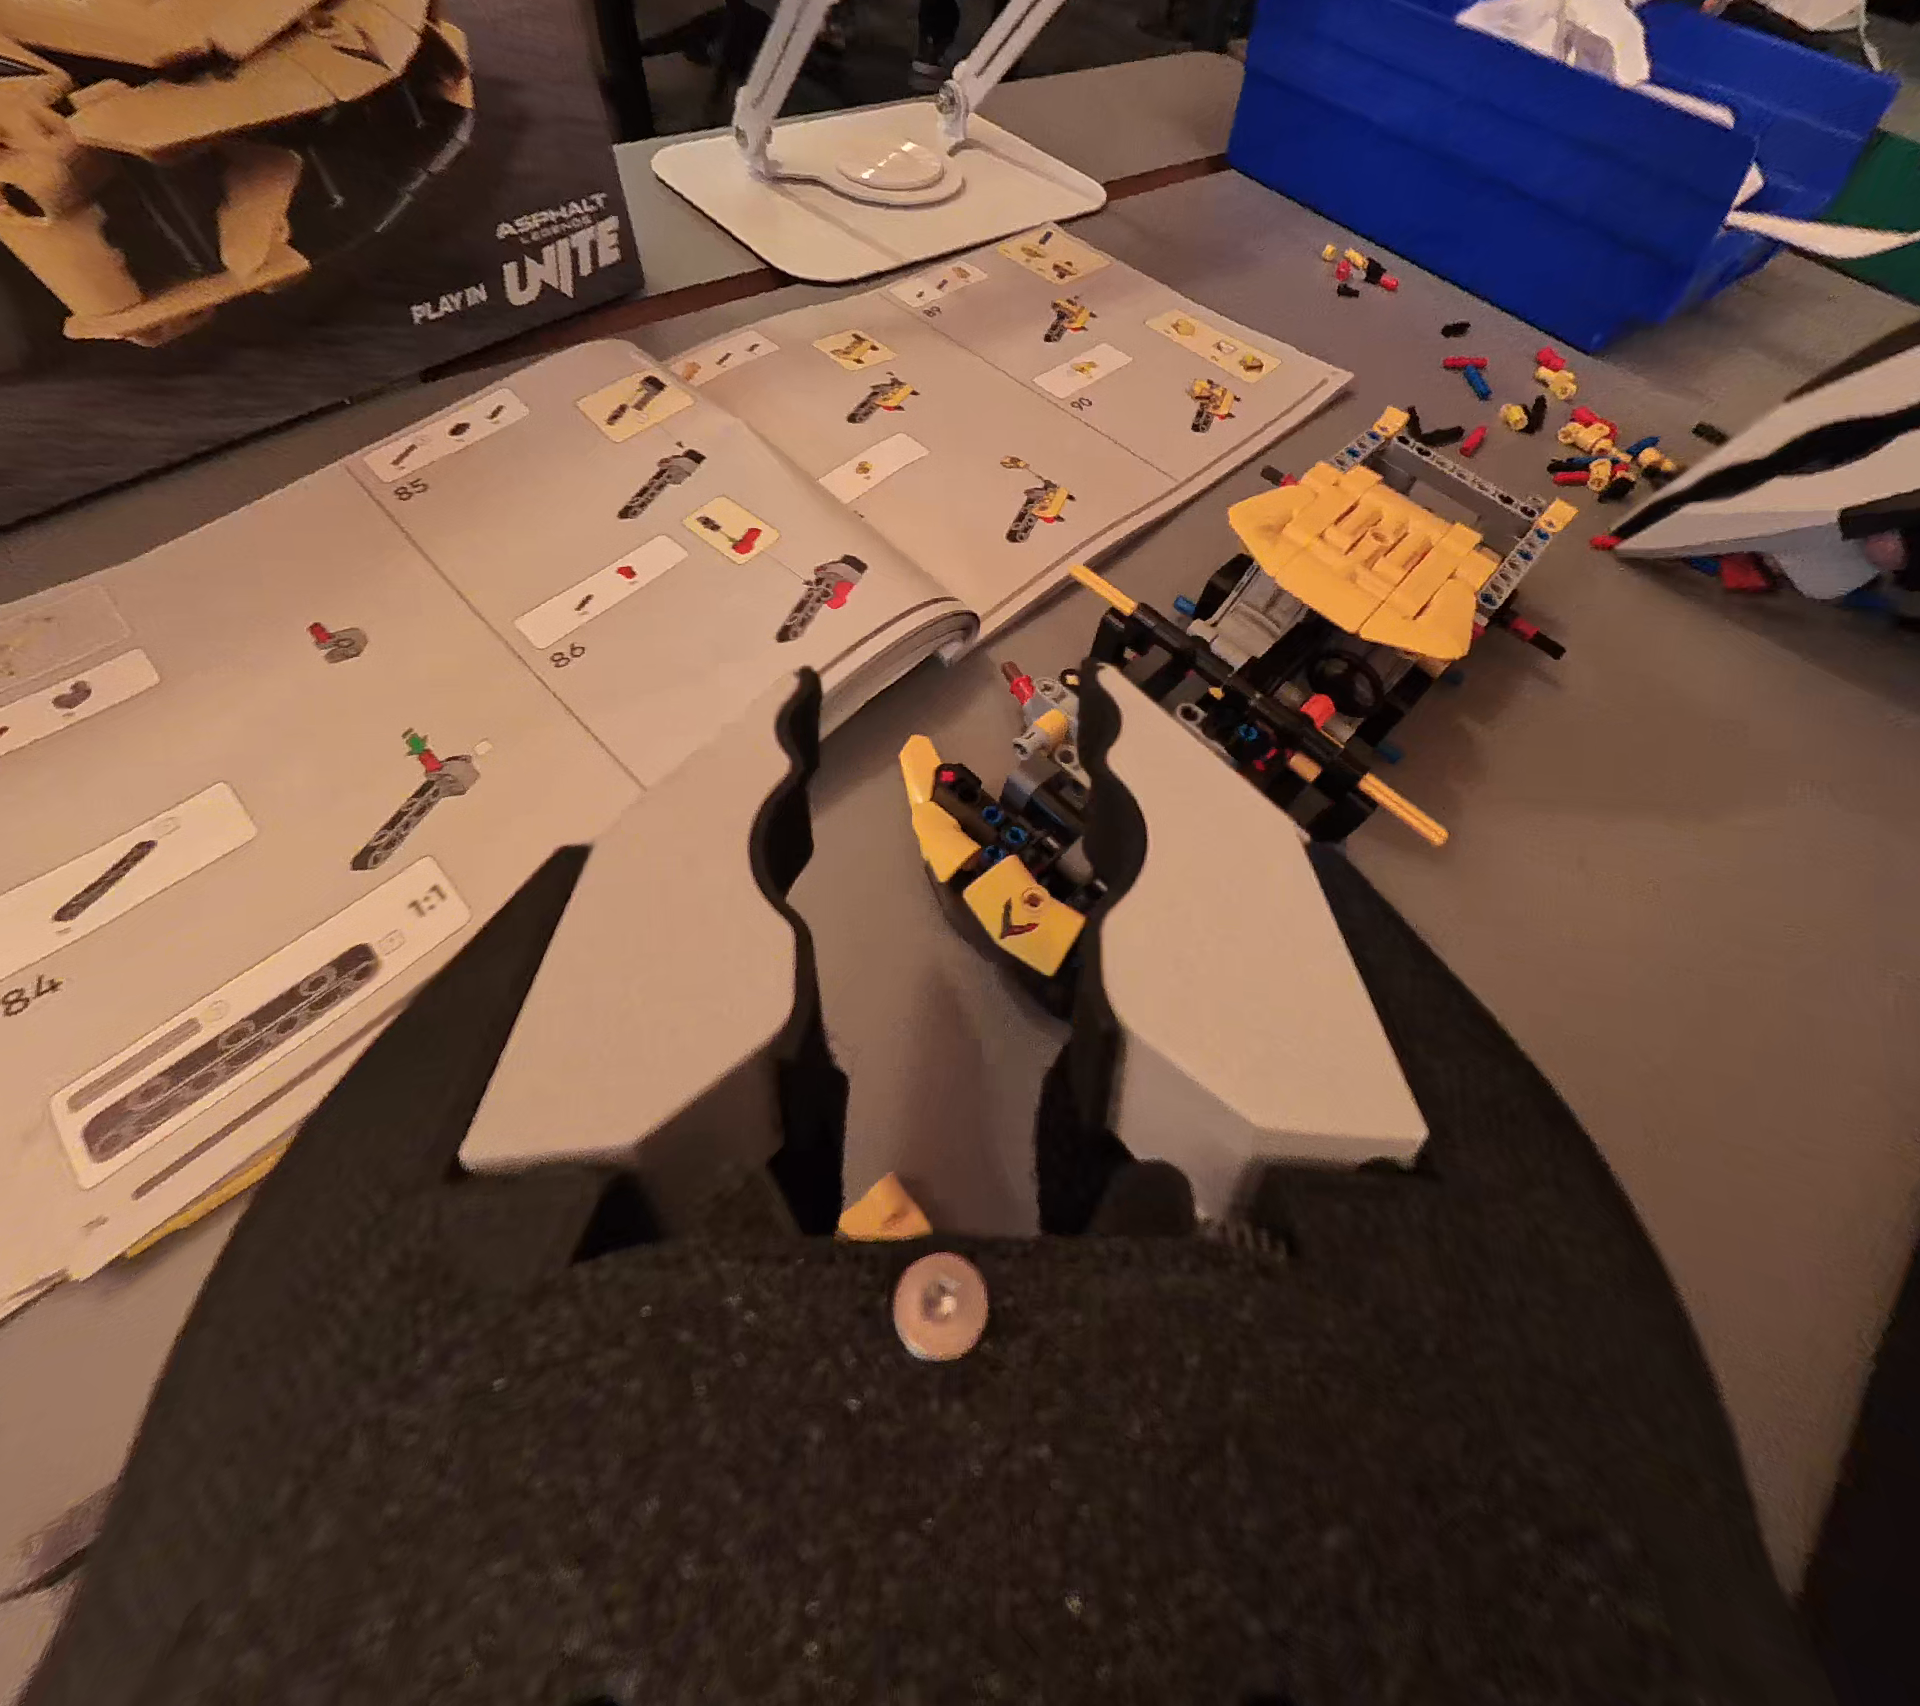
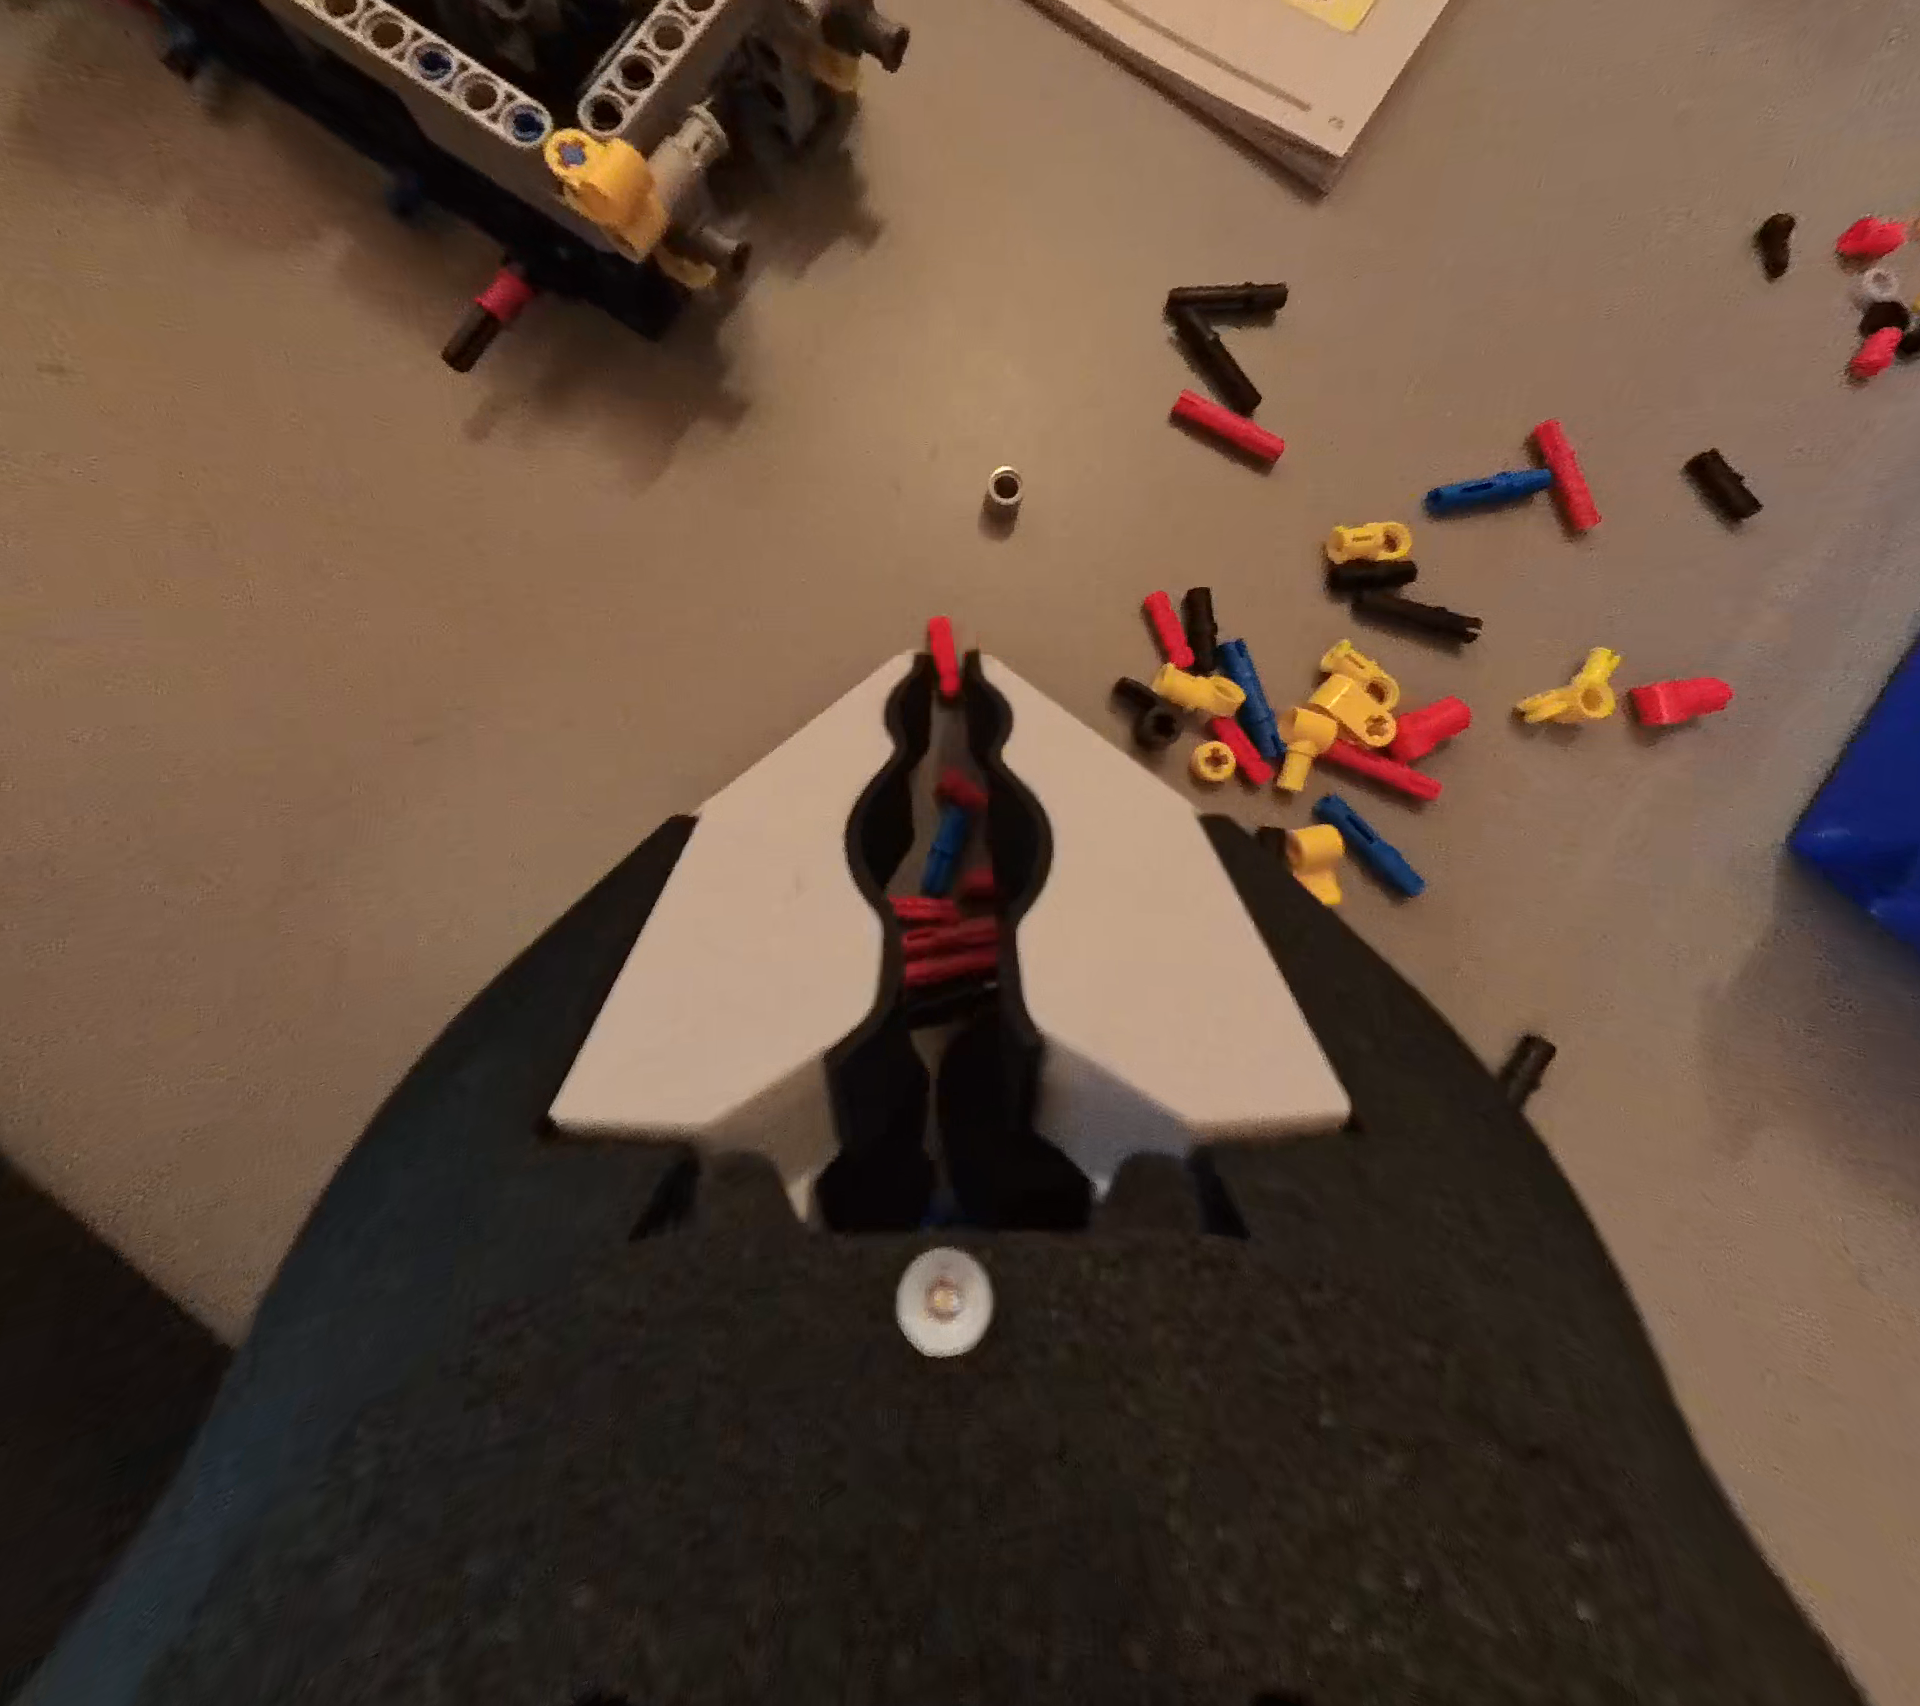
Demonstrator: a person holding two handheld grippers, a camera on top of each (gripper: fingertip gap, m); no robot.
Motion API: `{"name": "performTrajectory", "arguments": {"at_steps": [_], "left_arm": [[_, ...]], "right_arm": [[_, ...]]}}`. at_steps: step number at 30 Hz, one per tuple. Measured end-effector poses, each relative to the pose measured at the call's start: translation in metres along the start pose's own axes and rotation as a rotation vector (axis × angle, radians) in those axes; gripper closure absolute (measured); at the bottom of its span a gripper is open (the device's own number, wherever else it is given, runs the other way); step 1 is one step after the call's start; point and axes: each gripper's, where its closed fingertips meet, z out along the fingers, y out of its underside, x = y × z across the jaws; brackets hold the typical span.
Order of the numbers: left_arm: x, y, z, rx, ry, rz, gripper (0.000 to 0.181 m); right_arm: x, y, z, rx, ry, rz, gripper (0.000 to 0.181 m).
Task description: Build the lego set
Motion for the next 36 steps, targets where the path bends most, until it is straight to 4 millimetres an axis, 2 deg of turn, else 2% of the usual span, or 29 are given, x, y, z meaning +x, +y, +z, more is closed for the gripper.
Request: {"name": "performTrajectory", "arguments": {"at_steps": [3,7,10,12,14,16,18,19,22,24,26,30,36], "left_arm": [[-0.001,-0.006,-0.005,0.038,0.031,-0.053,0.131],[0.002,-0.005,-0.007,0.047,0.059,-0.088,0.131],[0.001,-0.003,-0.007,0.042,0.038,-0.068,0.132],[0.001,-0.002,-0.007,0.038,0.022,-0.051,0.131],[-0.002,0.000,-0.007,0.026,-0.004,-0.027,0.132],[-0.006,0.005,-0.007,0.005,-0.041,-0.003,0.132],[-0.011,0.010,-0.008,-0.020,-0.076,0.001,0.132],[-0.014,0.012,-0.008,-0.032,-0.088,-0.004,0.132],[-0.026,0.022,-0.010,-0.076,-0.148,-0.025,0.132],[-0.040,0.033,-0.013,-0.132,-0.232,-0.031,0.132],[-0.046,0.038,-0.015,-0.158,-0.258,-0.038,0.133],[-0.044,0.043,-0.014,-0.170,-0.224,-0.094,0.133],[-0.044,0.042,-0.015,-0.157,-0.205,-0.107,0.133]], "right_arm": [[0.001,0.001,-0.001,-0.007,0.046,-0.045,0.178],[-0.001,-0.002,-0.003,-0.020,0.066,-0.063,0.178],[-0.004,-0.012,-0.013,-0.009,0.087,-0.074,0.178],[-0.015,-0.025,-0.023,0.029,0.065,-0.085,0.178],[-0.045,-0.044,-0.031,0.084,-0.041,-0.104,0.178],[-0.088,-0.064,-0.034,0.157,-0.173,-0.139,0.178],[-0.133,-0.076,-0.027,0.191,-0.296,-0.174,0.178],[-0.149,-0.077,-0.019,0.181,-0.318,-0.194,0.178],[-0.179,-0.077,0.003,0.150,-0.333,-0.254,0.178],[-0.190,-0.079,0.014,0.141,-0.332,-0.269,0.177],[-0.193,-0.076,0.022,0.115,-0.318,-0.291,0.177],[-0.183,-0.066,0.034,0.072,-0.257,-0.314,0.178],[-0.182,-0.065,0.036,0.086,-0.260,-0.295,0.177]]}}
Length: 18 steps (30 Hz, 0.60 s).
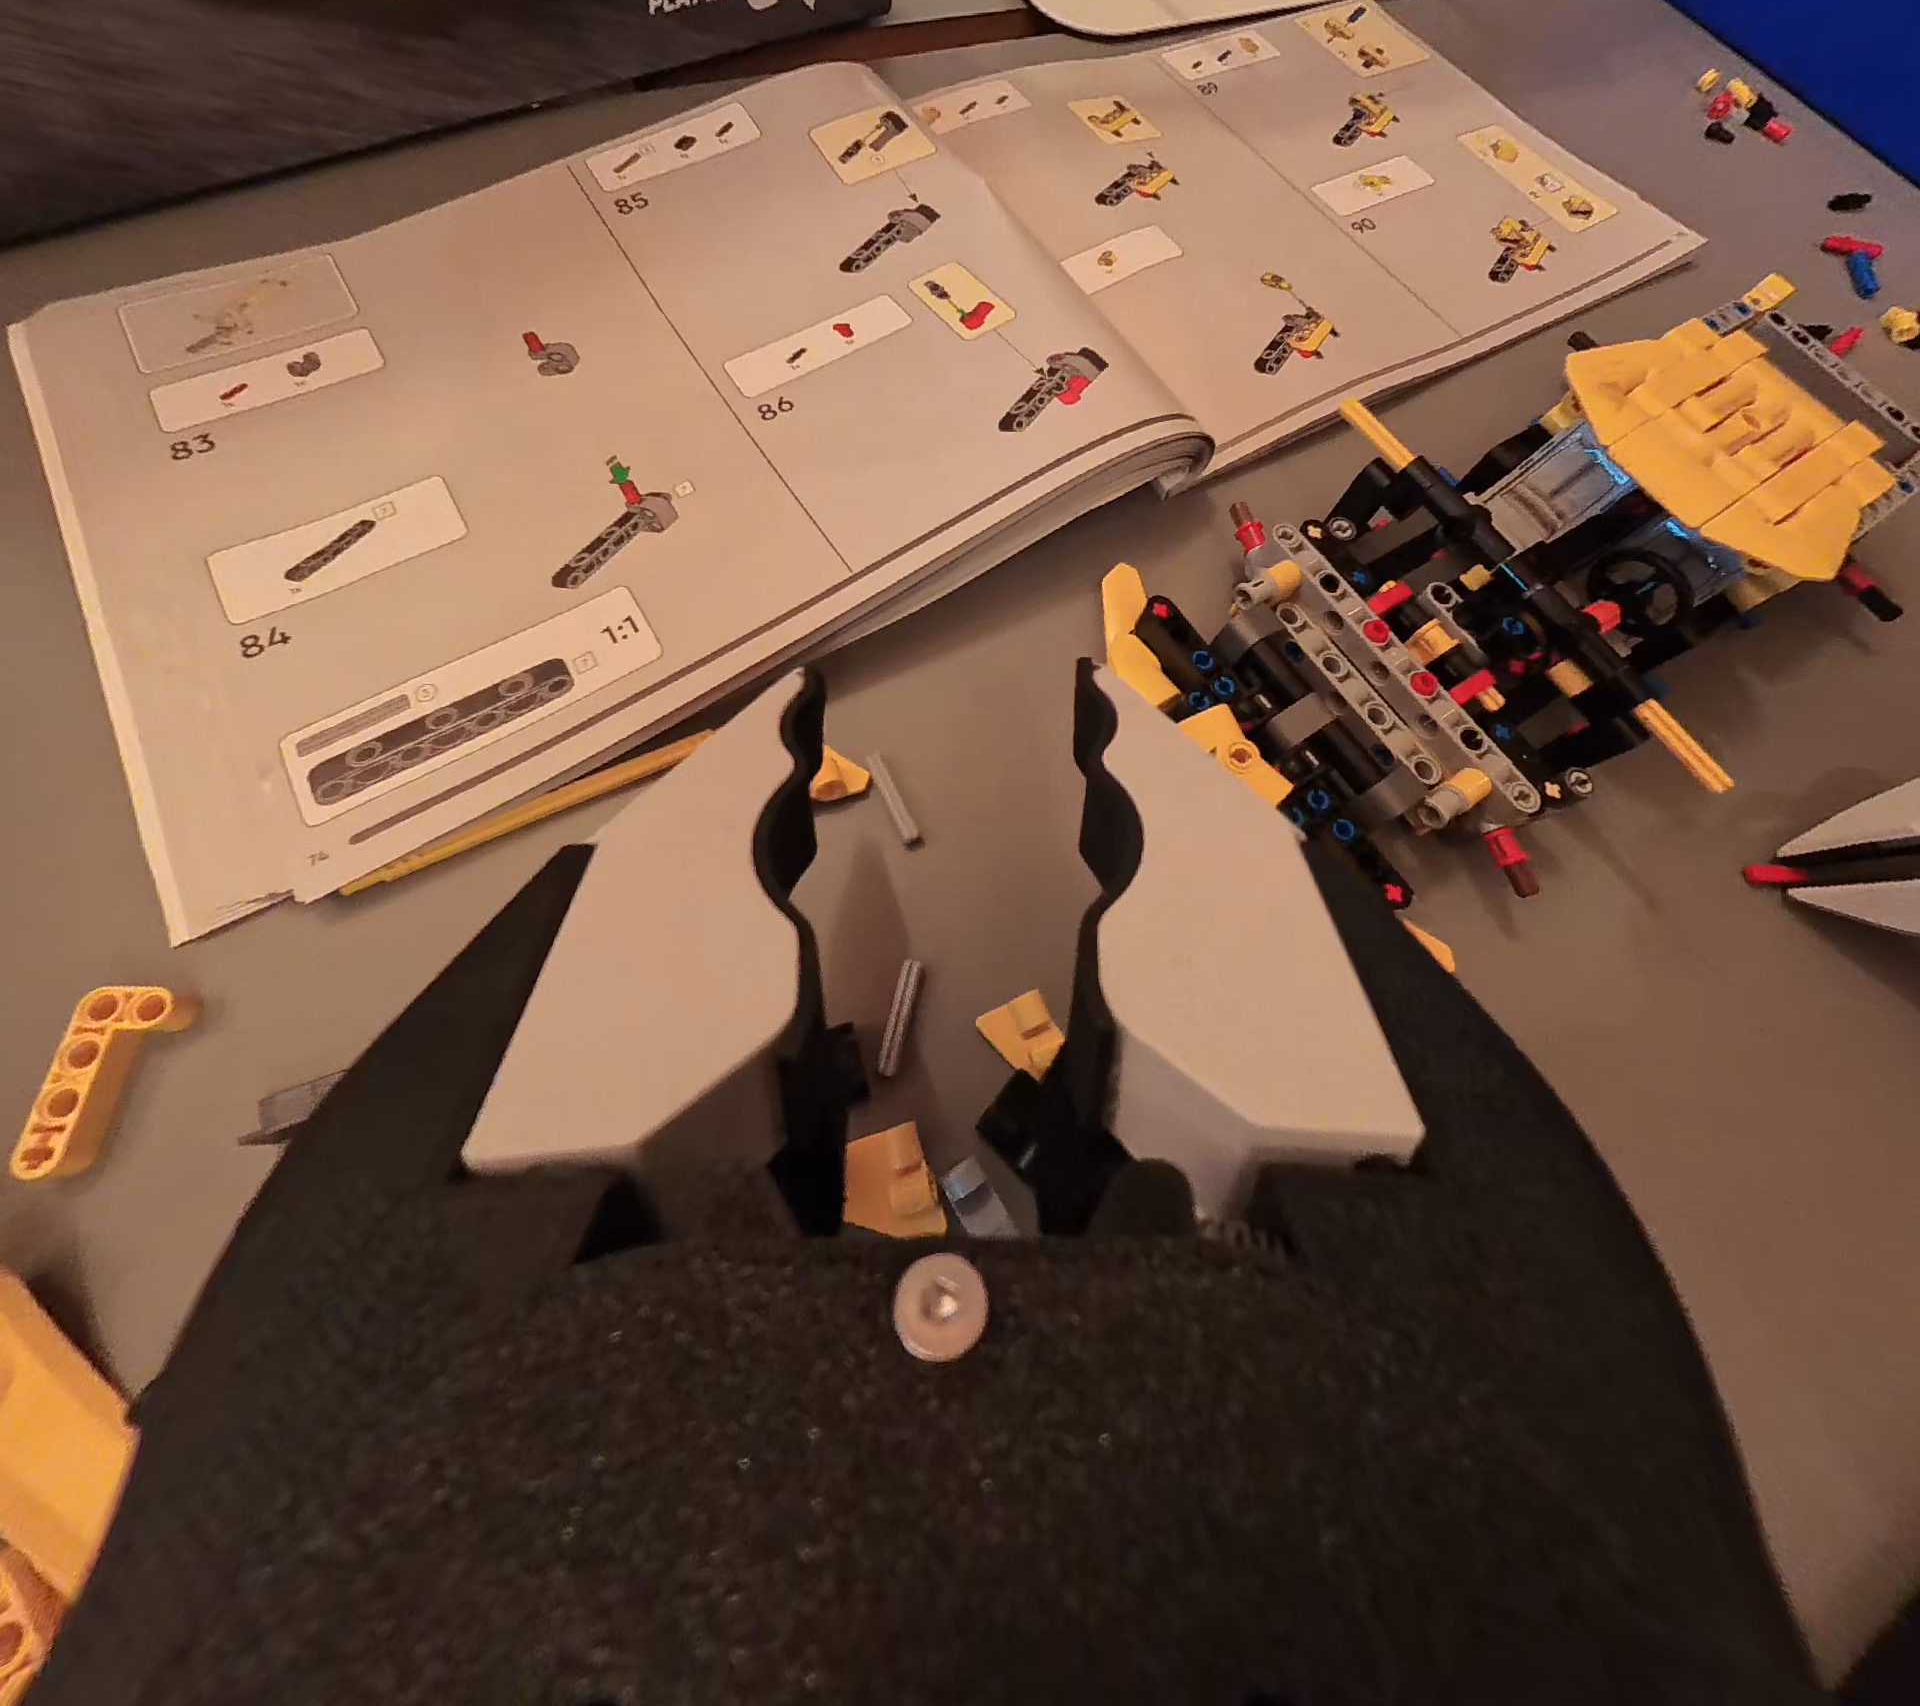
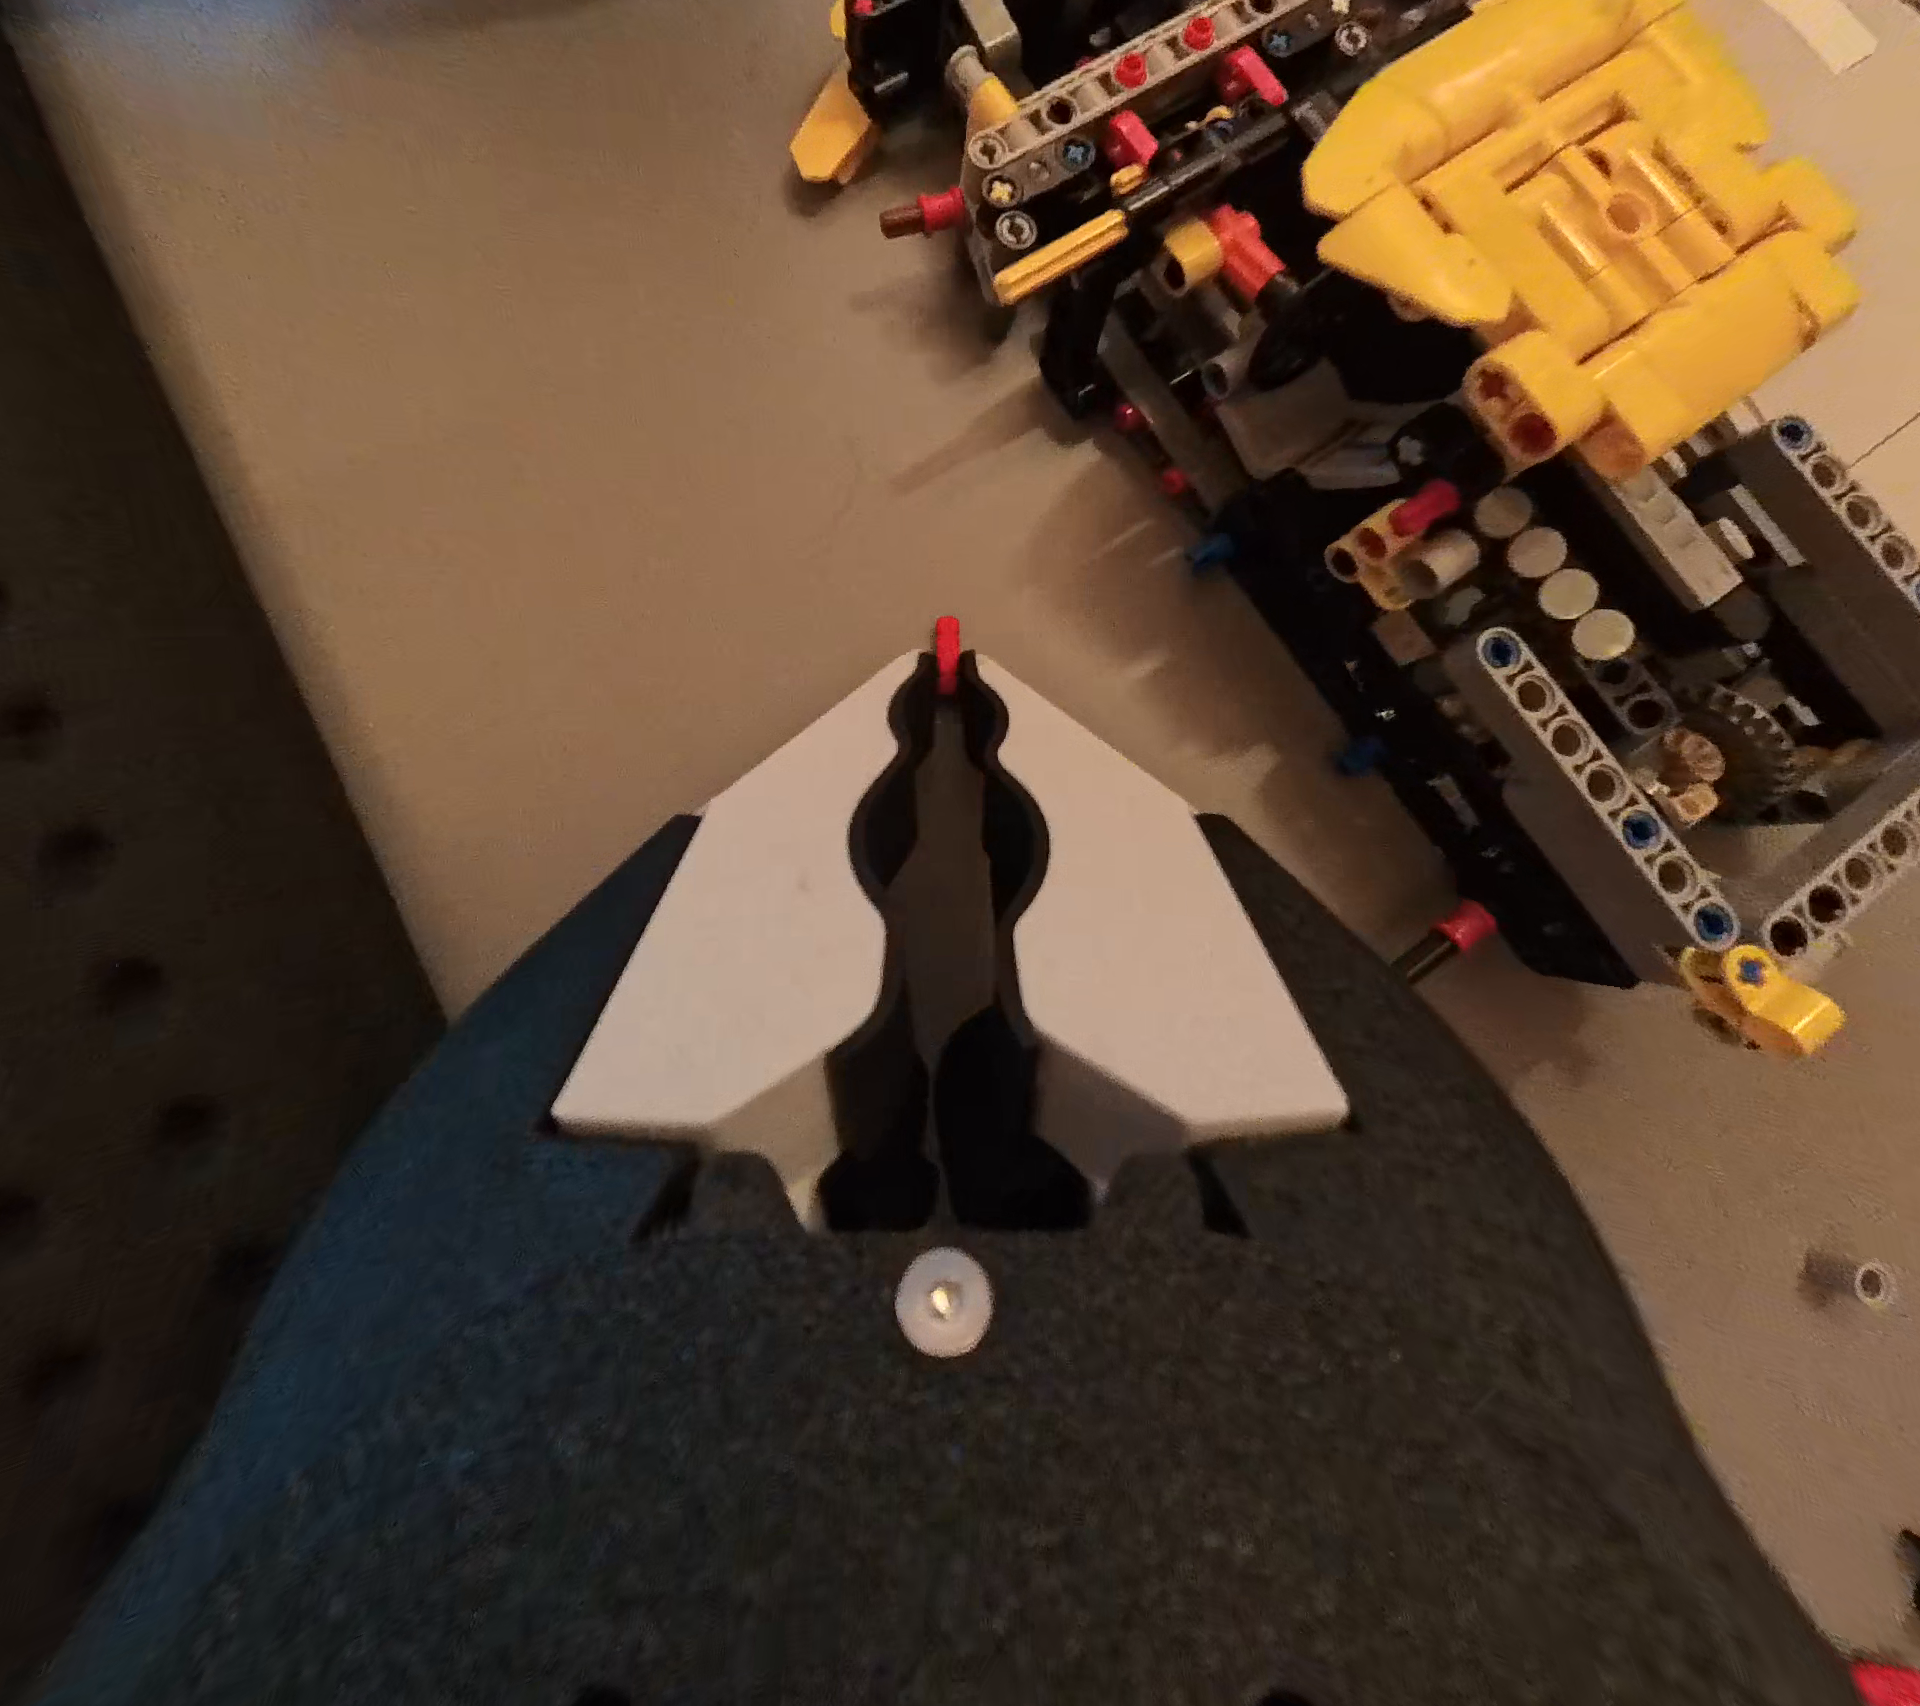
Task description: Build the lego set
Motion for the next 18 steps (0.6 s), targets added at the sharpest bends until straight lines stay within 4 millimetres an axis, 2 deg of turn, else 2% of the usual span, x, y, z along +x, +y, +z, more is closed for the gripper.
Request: {"name": "performTrajectory", "arguments": {"at_steps": [1,3,5,8,11,13,16,18], "left_arm": [[0.001,0.000,0.000,0.003,0.009,-0.006,0.133],[0.001,-0.004,-0.003,0.024,0.035,-0.016,0.133],[-0.002,-0.013,-0.015,0.075,0.069,-0.005,0.133],[-0.030,-0.014,-0.048,0.040,0.025,0.054,0.142],[-0.058,0.008,-0.094,-0.073,-0.023,0.082,0.142],[-0.069,0.025,-0.124,-0.102,-0.038,0.065,0.142],[-0.070,0.068,-0.155,-0.213,0.017,0.025,0.142],[-0.068,0.091,-0.165,-0.253,0.045,0.038,0.142]], "right_arm": [[-0.001,0.000,0.000,0.010,-0.012,0.007,0.175],[0.001,-0.004,-0.005,0.057,-0.030,0.028,0.158],[0.004,-0.011,-0.017,0.146,-0.057,0.063,0.152],[0.030,-0.015,-0.039,0.302,0.030,0.137,0.152],[0.051,-0.026,-0.064,0.455,0.112,0.179,0.155],[0.058,-0.031,-0.074,0.526,0.108,0.221,0.157],[0.057,-0.029,-0.071,0.526,0.041,0.275,0.156],[0.055,-0.027,-0.067,0.497,0.042,0.266,0.156]]}}
